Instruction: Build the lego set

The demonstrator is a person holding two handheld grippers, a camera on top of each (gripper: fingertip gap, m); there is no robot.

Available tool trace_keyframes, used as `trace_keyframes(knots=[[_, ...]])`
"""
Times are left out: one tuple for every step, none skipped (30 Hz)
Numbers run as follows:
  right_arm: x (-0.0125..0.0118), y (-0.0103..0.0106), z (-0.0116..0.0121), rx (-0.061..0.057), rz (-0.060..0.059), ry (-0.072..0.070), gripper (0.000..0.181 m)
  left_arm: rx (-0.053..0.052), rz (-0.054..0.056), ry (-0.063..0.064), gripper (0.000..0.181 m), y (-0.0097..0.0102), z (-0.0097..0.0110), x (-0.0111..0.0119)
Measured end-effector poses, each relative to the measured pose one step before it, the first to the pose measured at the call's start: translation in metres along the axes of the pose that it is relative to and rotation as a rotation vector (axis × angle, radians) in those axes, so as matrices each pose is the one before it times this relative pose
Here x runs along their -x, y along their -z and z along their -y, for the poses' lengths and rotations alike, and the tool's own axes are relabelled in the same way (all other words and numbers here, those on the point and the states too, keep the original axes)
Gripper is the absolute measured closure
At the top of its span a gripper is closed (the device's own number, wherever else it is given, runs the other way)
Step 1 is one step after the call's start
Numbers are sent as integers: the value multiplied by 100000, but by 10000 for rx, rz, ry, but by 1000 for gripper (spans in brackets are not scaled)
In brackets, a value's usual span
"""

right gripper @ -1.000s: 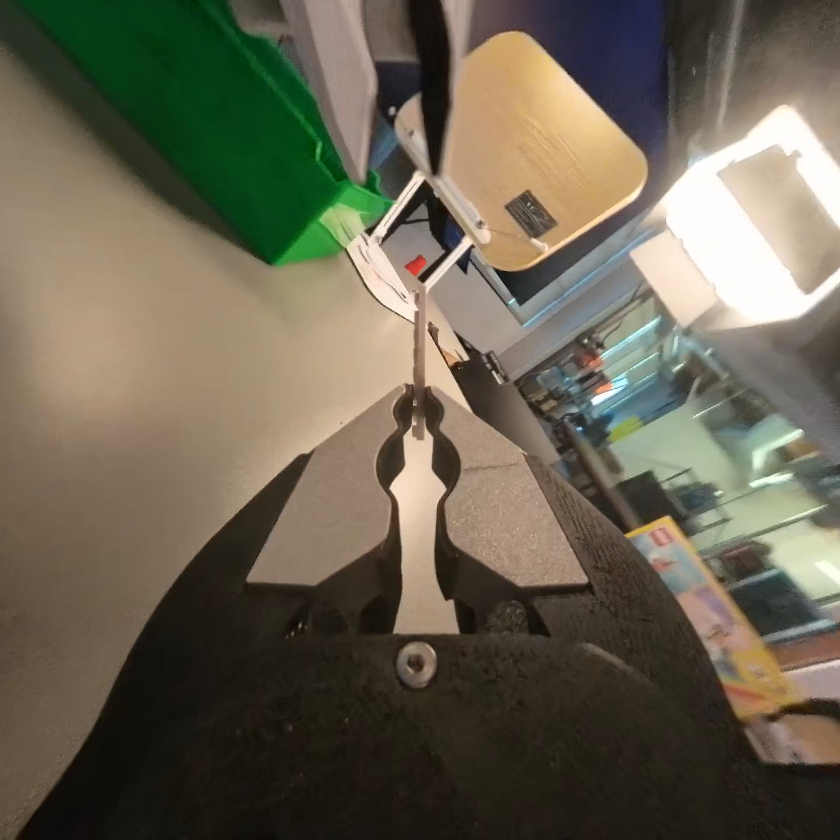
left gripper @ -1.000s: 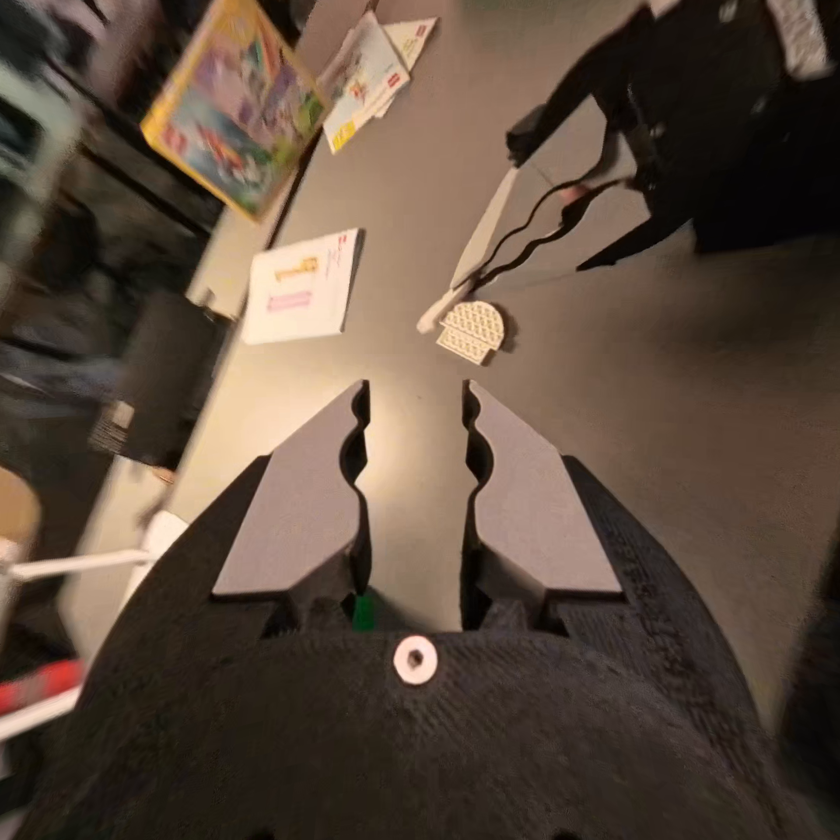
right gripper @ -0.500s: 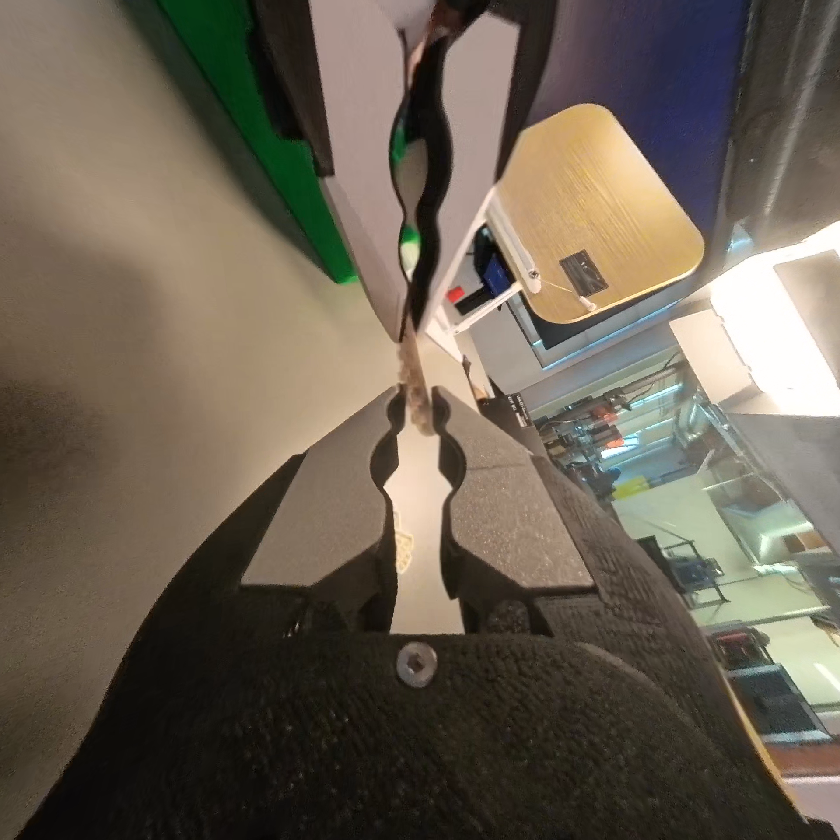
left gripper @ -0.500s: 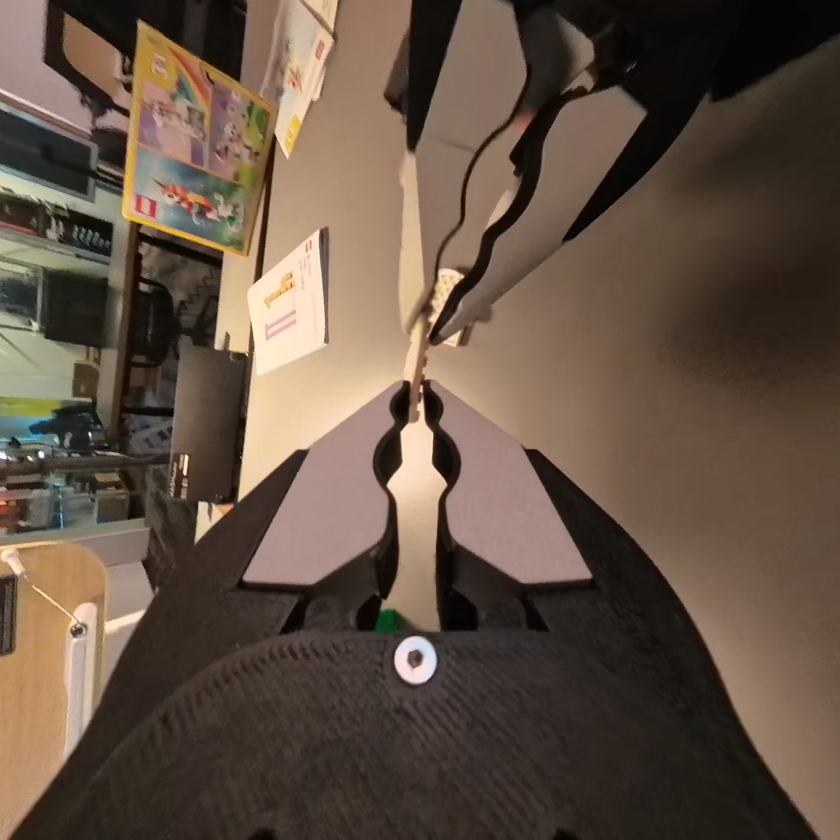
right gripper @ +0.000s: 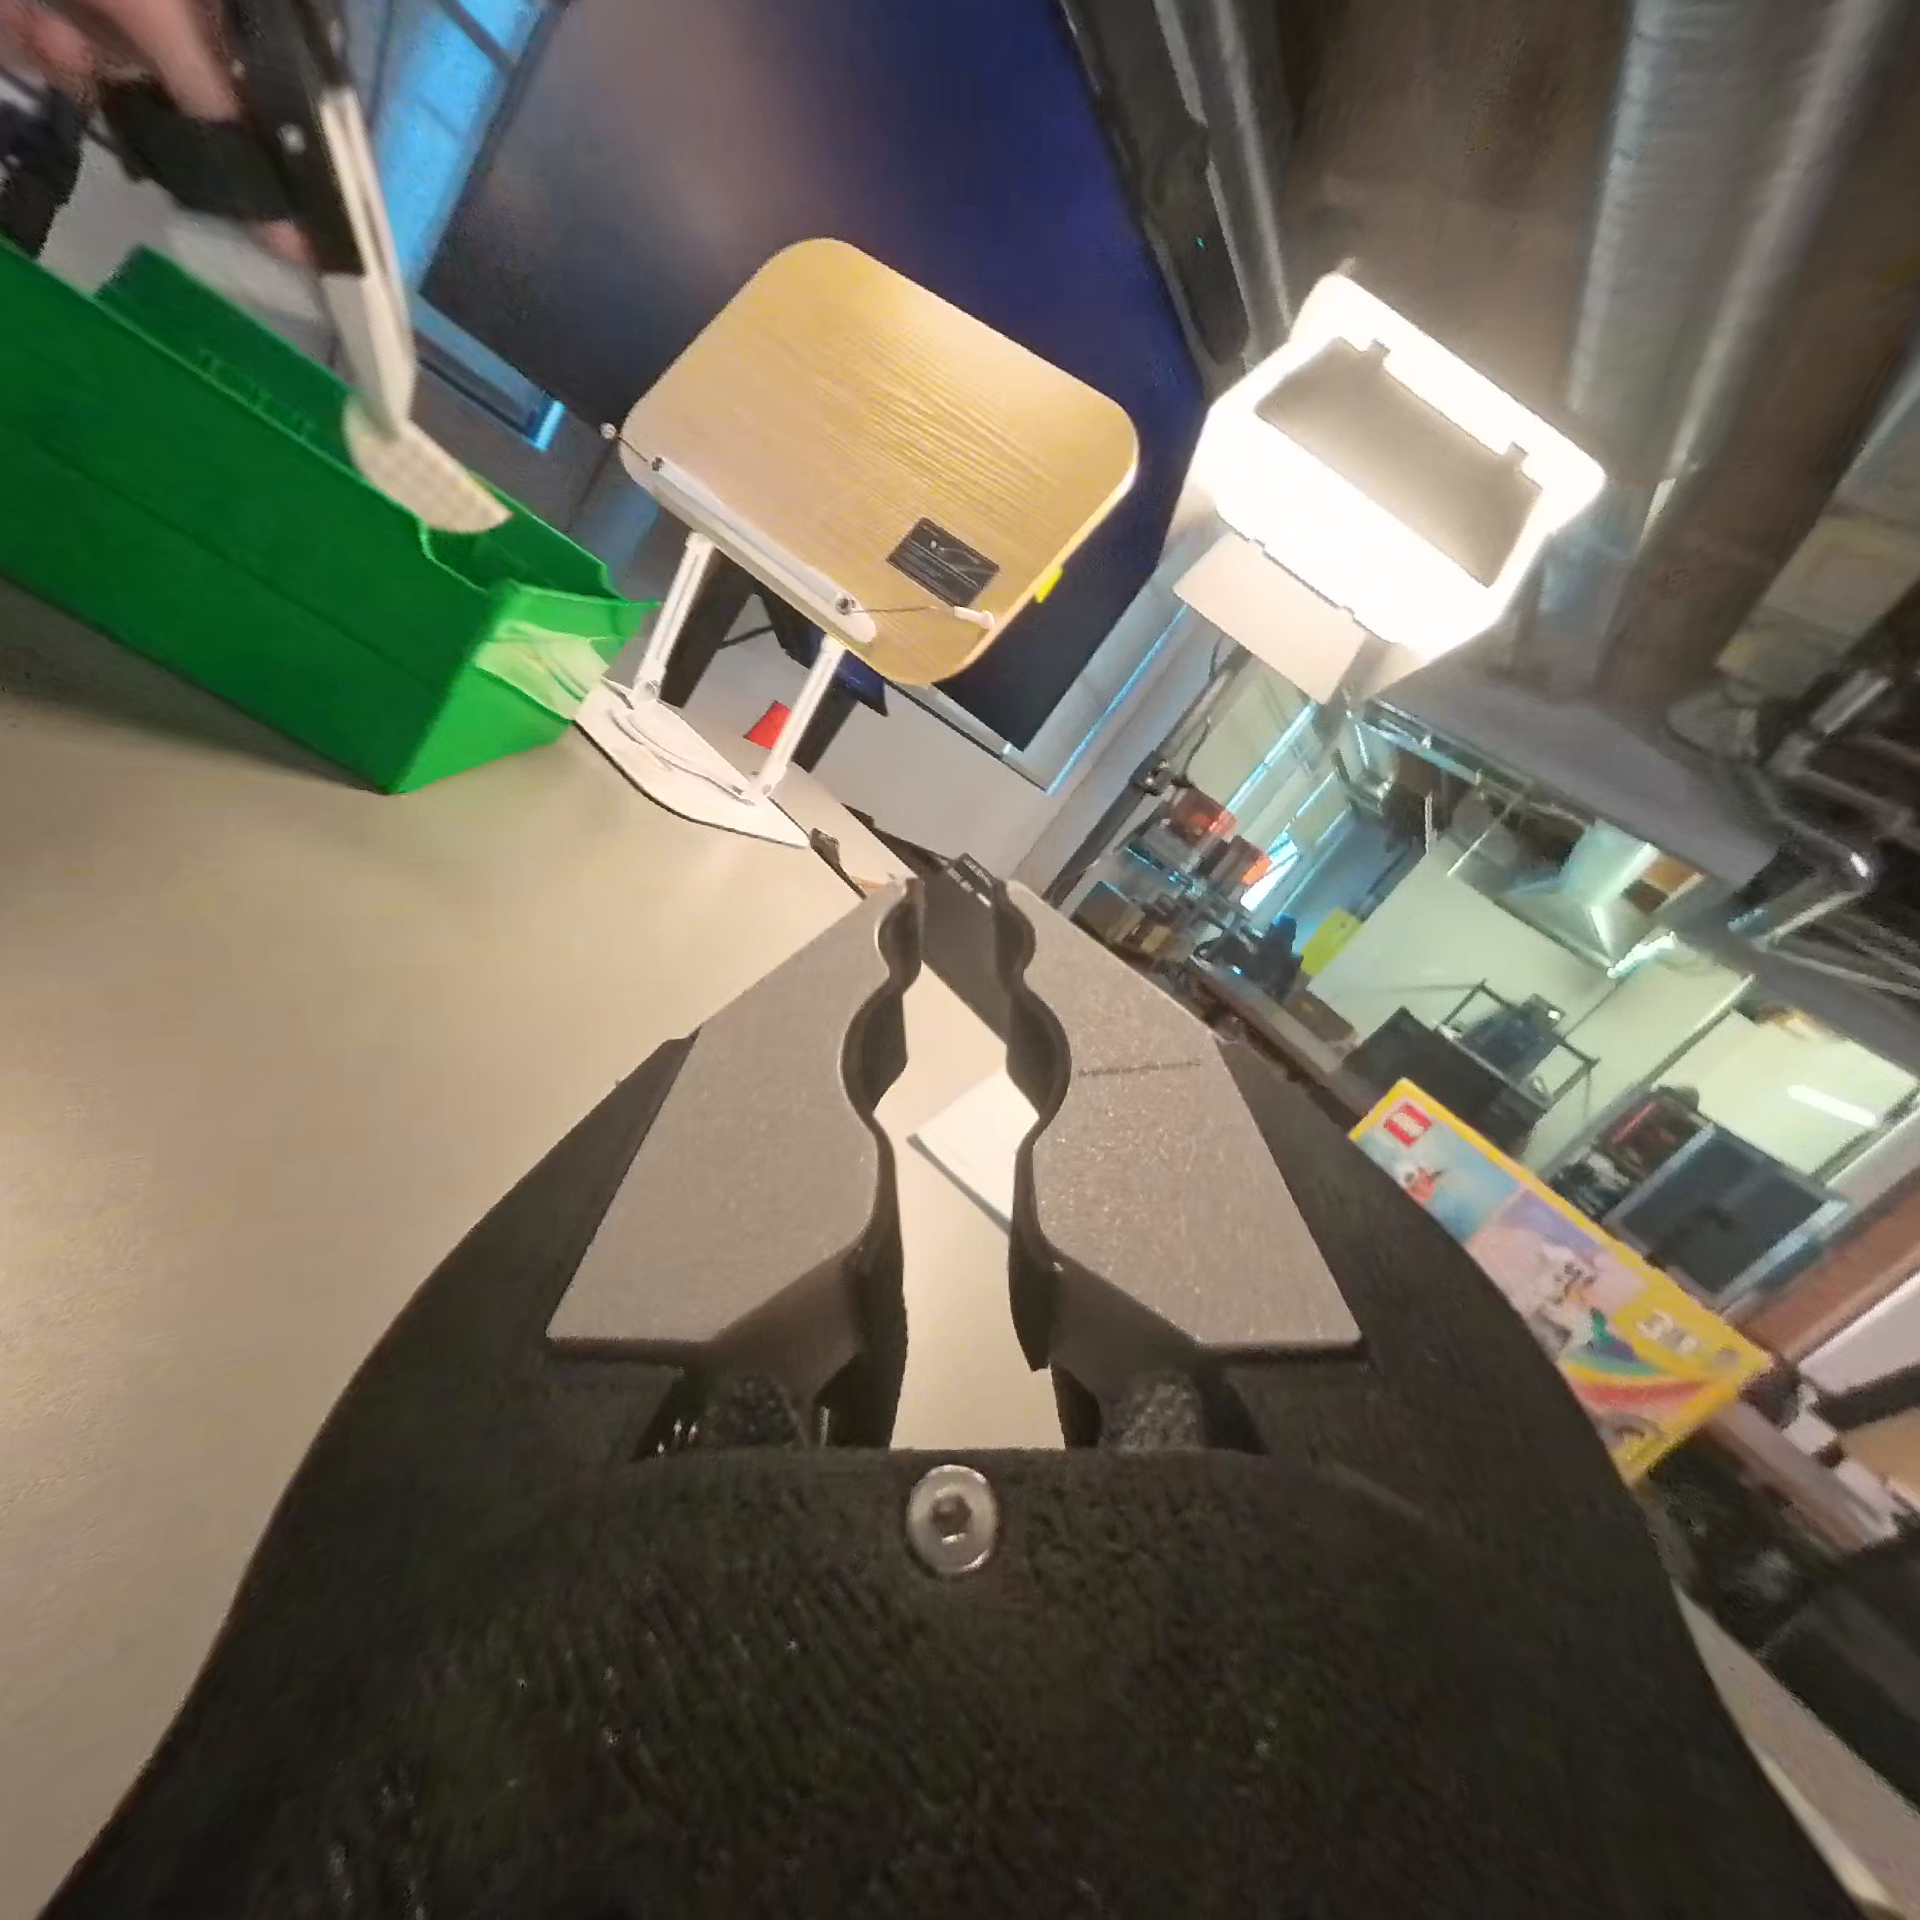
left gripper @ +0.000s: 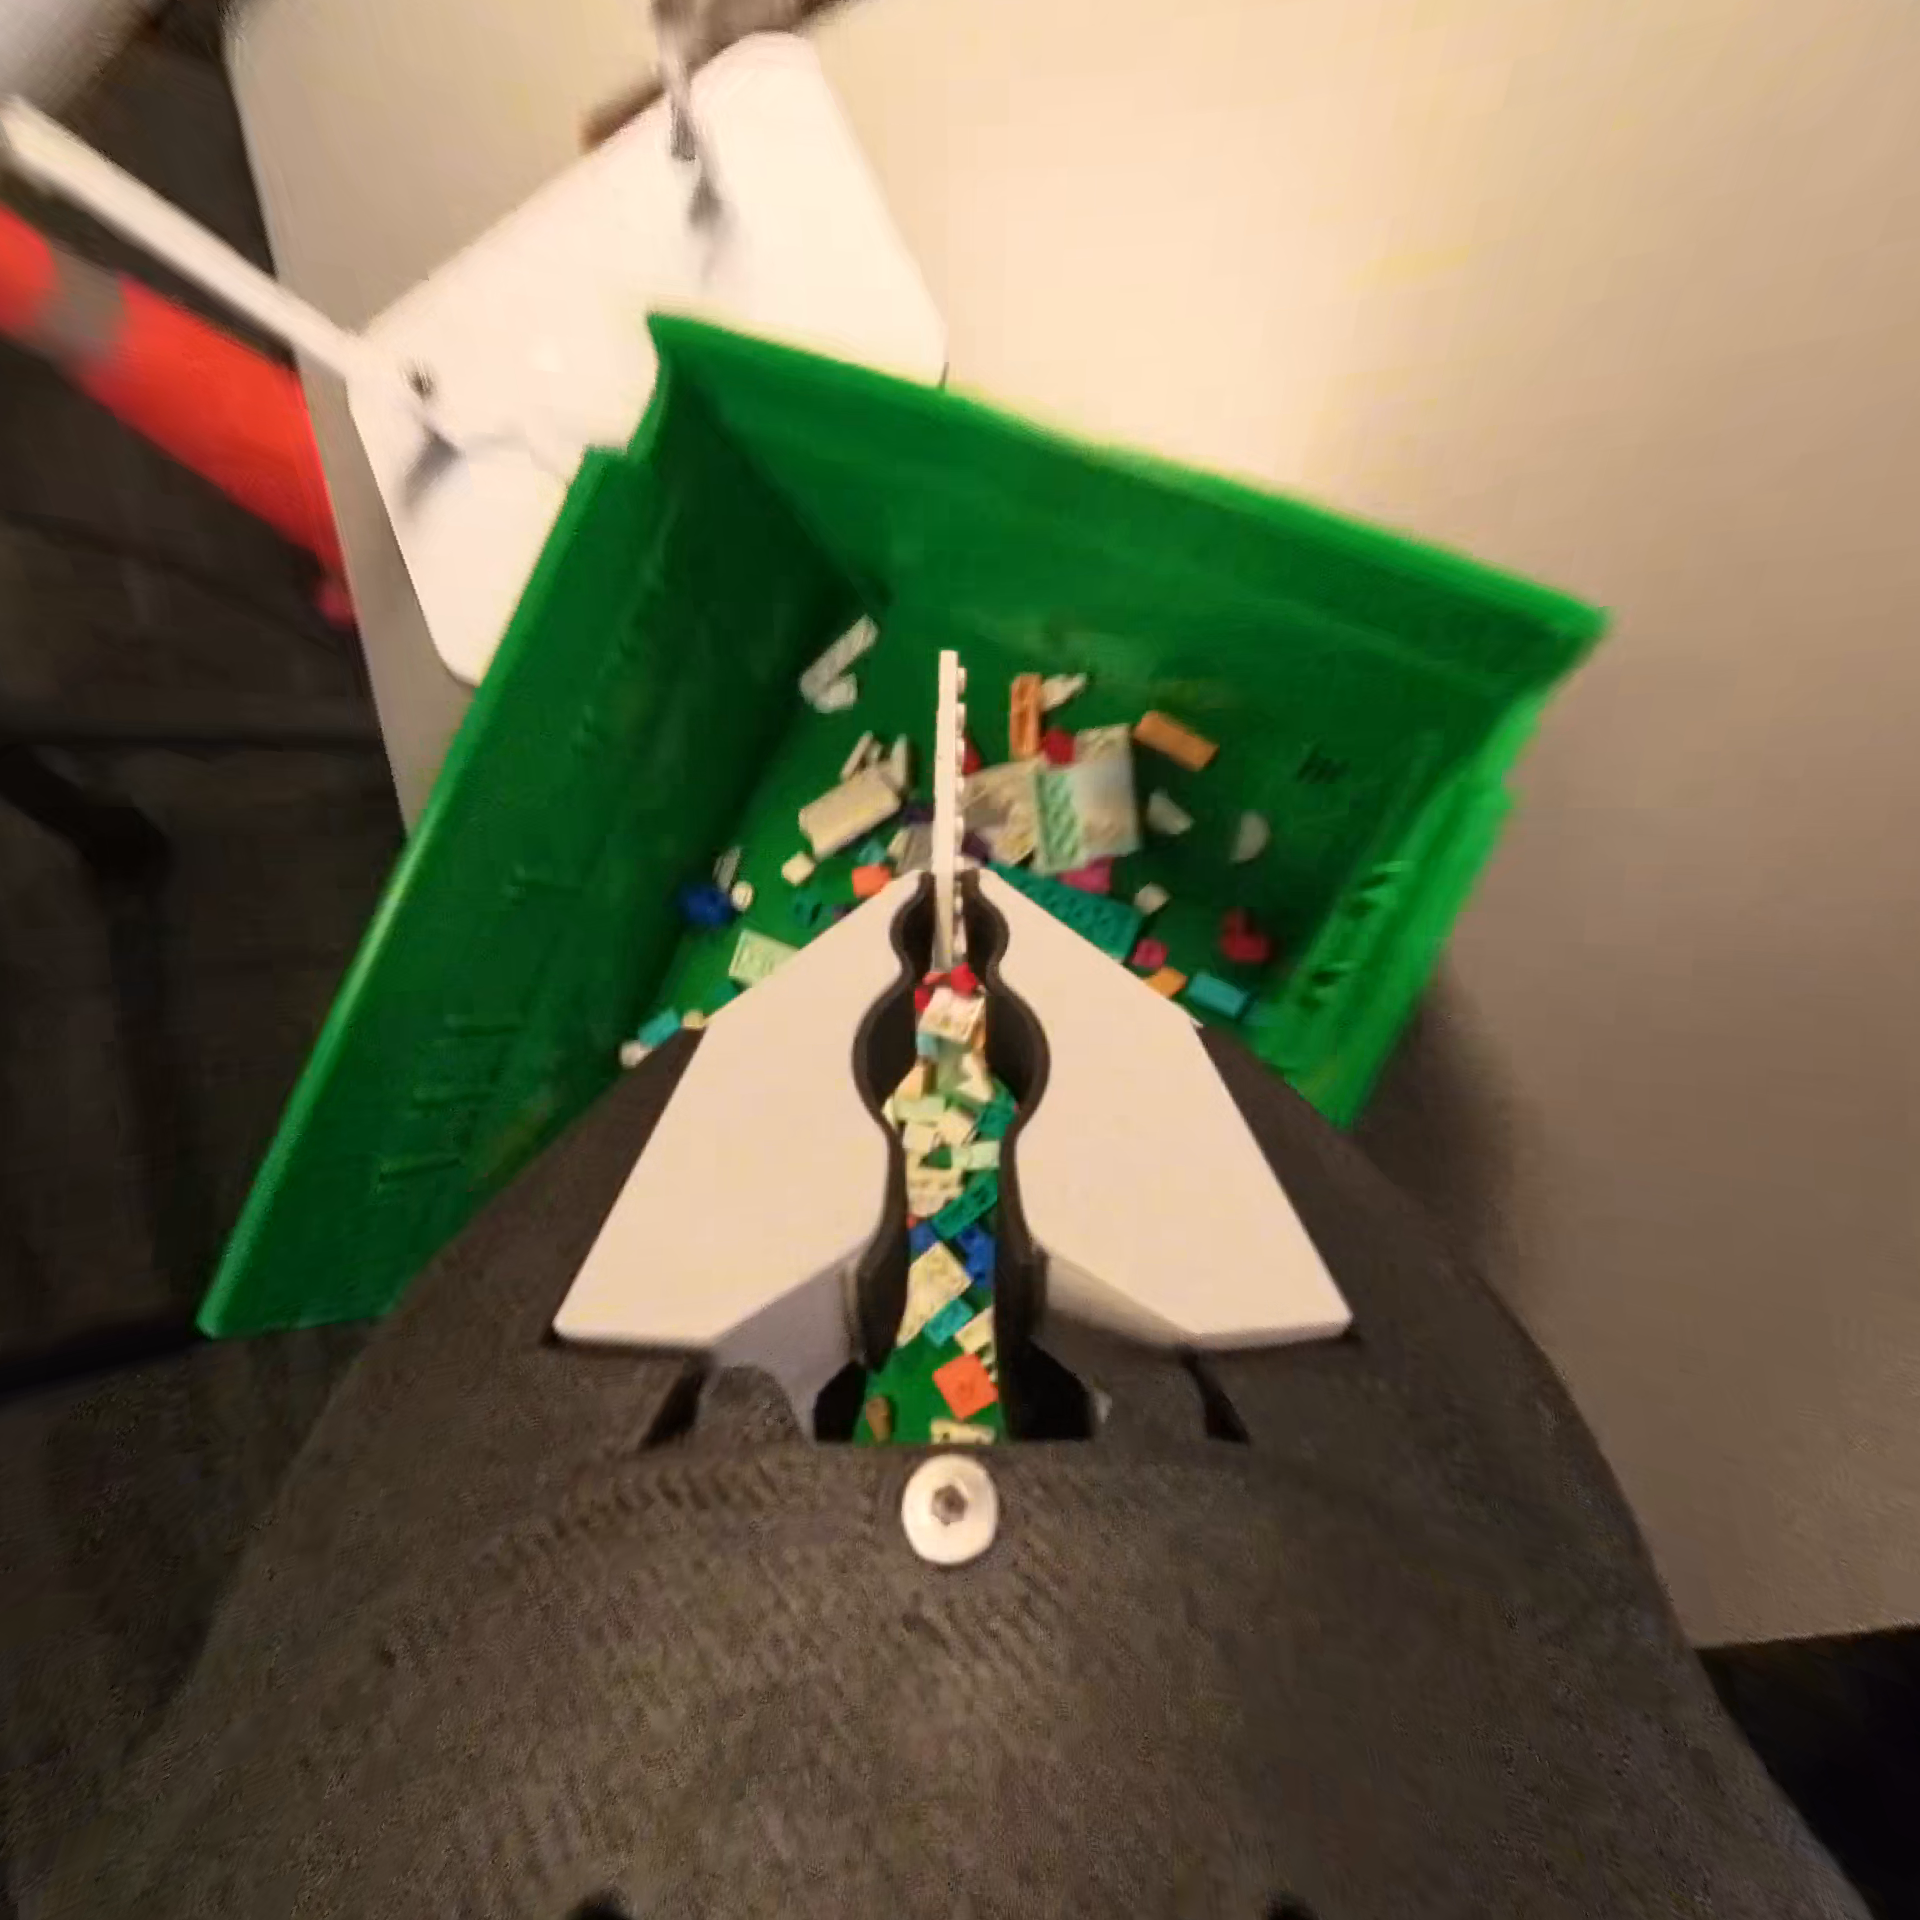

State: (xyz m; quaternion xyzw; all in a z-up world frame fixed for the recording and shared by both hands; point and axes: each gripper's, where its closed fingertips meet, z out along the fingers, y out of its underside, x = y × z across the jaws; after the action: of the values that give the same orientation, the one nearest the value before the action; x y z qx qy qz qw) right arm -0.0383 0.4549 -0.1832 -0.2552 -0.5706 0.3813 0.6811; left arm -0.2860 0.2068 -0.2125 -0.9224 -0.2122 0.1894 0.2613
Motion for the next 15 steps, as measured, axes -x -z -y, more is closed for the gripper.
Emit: trace_keyframes(knots=[[-301,28,-223,43,-72,-197,170,505,-118,285,177,-958,-902,854],[-248,37,-172,18,-47,-201,170,407,-123,259,177,-884,-726,675],[-233,17,-178,42,-38,-195,170,321,-99,236,168,-782,-565,536],[-183,16,-132,34,-17,-169,169,250,-112,230,159,-650,-429,372],[-94,-14,-105,20,27,-165,169,161,-93,207,150,-461,-275,261],[-18,-37,-146,59,59,-159,168,-28,-98,160,140,-196,28,76],[-42,-46,-188,102,21,-88,166,-344,-95,90,133,234,460,-203],[-62,-42,-171,89,-4,-7,166,-615,18,-56,129,714,821,-404],[16,-48,-160,81,59,7,164,-790,144,-255,128,1071,1136,-610],[123,-99,-281,164,160,-50,162,-856,115,-406,129,1281,1346,-961],[207,-172,-432,284,252,-161,158,-825,-17,-482,129,1312,1449,-1387],[317,-216,-564,362,343,-288,153,-754,-158,-545,130,1190,1496,-1713],[423,-244,-644,361,410,-428,150,-657,-281,-605,130,966,1431,-1961],[544,-286,-640,311,488,-570,147,-523,-351,-611,133,681,1279,-2062],[600,-322,-658,303,506,-617,143,-428,-413,-586,137,374,1135,-2135]])
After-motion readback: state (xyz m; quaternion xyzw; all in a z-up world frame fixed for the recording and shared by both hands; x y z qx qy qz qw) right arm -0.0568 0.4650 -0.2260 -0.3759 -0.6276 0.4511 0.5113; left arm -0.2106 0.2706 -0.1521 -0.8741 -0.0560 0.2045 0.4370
